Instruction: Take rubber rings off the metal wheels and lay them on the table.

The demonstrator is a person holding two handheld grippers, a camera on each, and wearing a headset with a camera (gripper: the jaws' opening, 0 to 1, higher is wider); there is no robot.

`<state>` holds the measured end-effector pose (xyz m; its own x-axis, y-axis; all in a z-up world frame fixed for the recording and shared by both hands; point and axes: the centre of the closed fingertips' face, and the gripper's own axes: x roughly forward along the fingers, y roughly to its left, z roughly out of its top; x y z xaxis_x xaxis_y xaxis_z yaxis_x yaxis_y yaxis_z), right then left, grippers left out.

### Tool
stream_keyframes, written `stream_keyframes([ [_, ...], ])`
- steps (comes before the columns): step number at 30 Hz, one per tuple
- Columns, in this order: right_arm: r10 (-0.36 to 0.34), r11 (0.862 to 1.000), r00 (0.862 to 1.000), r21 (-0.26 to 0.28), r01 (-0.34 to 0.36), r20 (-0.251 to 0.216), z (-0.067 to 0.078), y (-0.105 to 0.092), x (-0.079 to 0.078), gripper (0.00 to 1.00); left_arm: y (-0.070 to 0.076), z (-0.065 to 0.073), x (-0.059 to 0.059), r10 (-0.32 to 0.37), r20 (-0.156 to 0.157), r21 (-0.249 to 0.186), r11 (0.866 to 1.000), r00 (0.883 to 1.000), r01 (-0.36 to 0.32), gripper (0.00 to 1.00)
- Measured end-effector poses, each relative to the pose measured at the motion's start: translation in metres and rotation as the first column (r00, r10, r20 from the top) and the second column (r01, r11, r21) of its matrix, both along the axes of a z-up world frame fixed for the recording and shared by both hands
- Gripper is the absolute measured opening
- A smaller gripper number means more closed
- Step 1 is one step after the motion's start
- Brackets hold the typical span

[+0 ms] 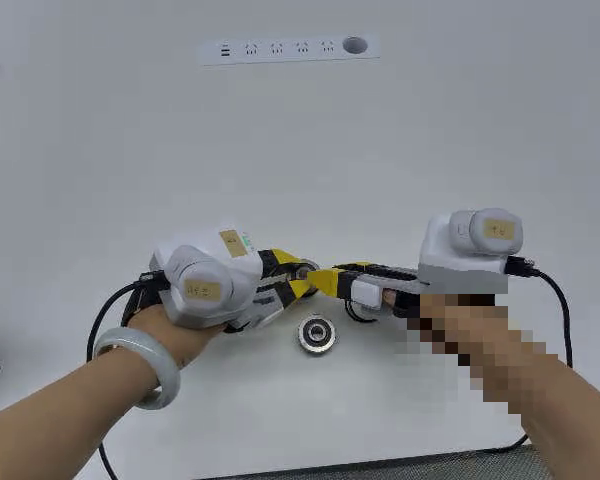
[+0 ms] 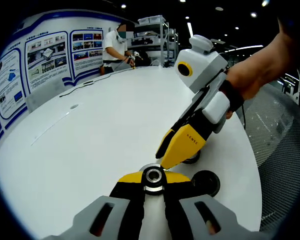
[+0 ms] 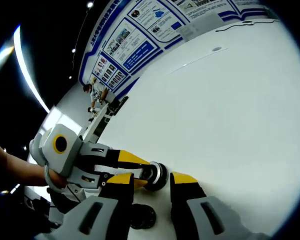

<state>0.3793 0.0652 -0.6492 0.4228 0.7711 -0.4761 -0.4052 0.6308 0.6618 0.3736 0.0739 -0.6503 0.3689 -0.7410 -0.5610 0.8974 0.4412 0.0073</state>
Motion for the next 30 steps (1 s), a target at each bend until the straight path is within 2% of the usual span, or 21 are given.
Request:
stream_keyframes([
  [8,-0.011,0.999,0.999,0.034,0.013,-0.048,-0.008,0.006,0.004,0.30,0.000,0.000,0.000,0.003,0.002,-0.009,1.000,1.000,-0.003,0.14],
  [15,-0.012,0.997,0.996,0.074,0.019,-0.086,-0.008,0.010,0.002,0.30,0.000,0.000,-0.001,0.008,0.003,-0.015,1.000,1.000,-0.008,0.14],
  [26,-0.019,0.994,0.994,0.107,0.031,-0.106,0.002,0.005,-0.007,0.28,0.001,-0.002,0.001,0.008,0.006,-0.018,1.000,1.000,-0.008,0.14],
  [30,-0.020,0.993,0.994,0.112,0.032,-0.109,0.004,0.003,-0.011,0.24,0.001,-0.002,0.000,0.008,0.006,-0.019,1.000,1.000,-0.007,0.14],
])
